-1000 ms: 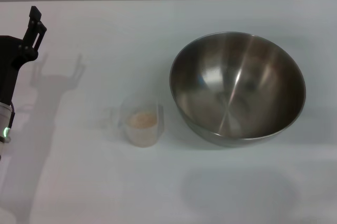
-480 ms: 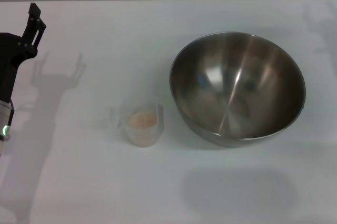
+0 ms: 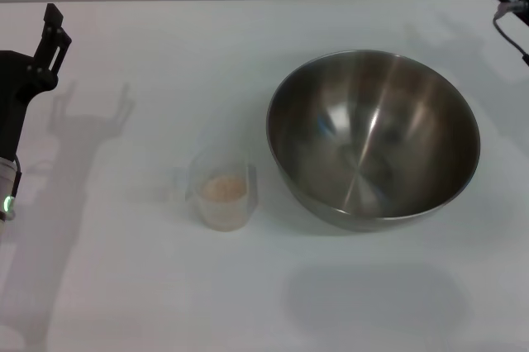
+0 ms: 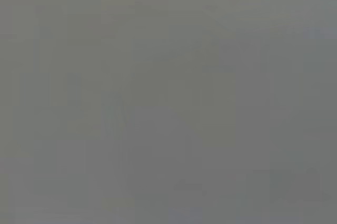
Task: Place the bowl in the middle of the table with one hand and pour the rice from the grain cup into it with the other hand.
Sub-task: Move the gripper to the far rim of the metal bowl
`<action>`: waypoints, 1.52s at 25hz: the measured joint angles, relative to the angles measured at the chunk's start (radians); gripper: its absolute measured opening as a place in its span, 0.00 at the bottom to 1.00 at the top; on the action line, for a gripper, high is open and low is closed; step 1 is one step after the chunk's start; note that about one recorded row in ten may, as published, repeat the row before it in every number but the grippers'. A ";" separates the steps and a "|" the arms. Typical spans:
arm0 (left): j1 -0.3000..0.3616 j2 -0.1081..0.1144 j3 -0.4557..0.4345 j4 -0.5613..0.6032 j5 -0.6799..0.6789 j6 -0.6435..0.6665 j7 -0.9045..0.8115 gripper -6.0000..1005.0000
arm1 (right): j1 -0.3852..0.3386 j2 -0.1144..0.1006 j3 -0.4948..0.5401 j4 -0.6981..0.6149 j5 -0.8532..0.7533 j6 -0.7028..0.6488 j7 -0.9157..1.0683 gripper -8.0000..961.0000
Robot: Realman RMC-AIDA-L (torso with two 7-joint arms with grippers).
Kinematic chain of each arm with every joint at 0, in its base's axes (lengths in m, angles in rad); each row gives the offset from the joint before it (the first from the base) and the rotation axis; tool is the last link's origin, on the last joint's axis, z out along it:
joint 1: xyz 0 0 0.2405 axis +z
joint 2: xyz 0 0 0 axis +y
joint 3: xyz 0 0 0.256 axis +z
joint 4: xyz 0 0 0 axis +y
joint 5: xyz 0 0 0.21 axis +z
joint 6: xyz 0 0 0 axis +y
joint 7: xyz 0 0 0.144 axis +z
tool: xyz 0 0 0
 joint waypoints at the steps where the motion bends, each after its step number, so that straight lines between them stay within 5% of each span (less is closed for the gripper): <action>1: 0.000 0.000 -0.001 0.000 0.000 0.000 0.000 0.83 | 0.002 -0.002 0.010 -0.011 -0.070 -0.001 0.062 0.71; 4: 0.000 0.000 -0.001 0.000 0.000 0.000 0.000 0.82 | 0.022 -0.012 0.030 -0.041 -0.318 -0.008 0.289 0.71; 11: 0.000 0.000 -0.001 -0.001 0.000 0.001 0.000 0.82 | 0.067 -0.038 0.104 -0.055 -0.595 -0.137 0.520 0.71; 24: 0.000 0.000 -0.002 0.000 0.000 0.027 0.000 0.82 | 0.241 -0.130 0.516 -0.151 -1.256 -0.689 0.917 0.71; 38: 0.006 0.000 -0.001 -0.003 0.000 0.077 0.000 0.82 | 0.379 -0.182 0.570 -0.200 -1.614 -0.958 1.127 0.71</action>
